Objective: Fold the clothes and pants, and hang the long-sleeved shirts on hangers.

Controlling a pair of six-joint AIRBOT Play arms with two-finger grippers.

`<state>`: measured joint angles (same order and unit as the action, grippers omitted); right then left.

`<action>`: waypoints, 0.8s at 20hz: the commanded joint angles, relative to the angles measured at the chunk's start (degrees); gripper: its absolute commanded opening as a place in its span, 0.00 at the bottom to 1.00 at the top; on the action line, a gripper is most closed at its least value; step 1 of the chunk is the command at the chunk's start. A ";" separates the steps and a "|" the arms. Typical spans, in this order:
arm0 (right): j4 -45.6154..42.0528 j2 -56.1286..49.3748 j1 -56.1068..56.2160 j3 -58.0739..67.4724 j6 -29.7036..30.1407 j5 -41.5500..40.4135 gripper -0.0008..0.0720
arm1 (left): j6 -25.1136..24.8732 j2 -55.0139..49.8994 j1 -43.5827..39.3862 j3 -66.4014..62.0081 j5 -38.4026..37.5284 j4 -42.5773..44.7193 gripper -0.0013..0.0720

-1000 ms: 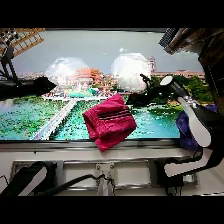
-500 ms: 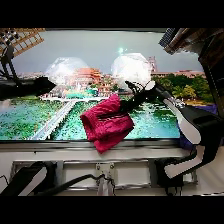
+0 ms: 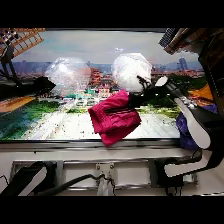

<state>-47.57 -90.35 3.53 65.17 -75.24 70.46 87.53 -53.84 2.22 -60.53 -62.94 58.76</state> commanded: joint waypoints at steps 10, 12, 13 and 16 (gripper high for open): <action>-5.25 18.56 -27.82 0.55 -10.43 3.06 0.06 | -2.54 -0.04 -0.02 0.00 0.57 0.00 0.26; -5.18 21.27 -32.59 1.68 -12.81 3.08 0.06 | -2.93 -0.04 -0.04 0.00 1.05 -0.04 0.26; -5.20 22.60 -34.99 2.47 -13.79 3.06 0.06 | -2.93 -0.04 -0.04 0.00 1.40 -0.04 0.26; -5.51 25.79 -41.99 5.46 -18.12 3.21 0.06 | -2.95 -0.04 -0.04 0.00 2.58 -0.04 0.26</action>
<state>-52.62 -67.77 -32.03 68.45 -88.82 73.56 84.86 -53.84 2.22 -60.53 -61.45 58.74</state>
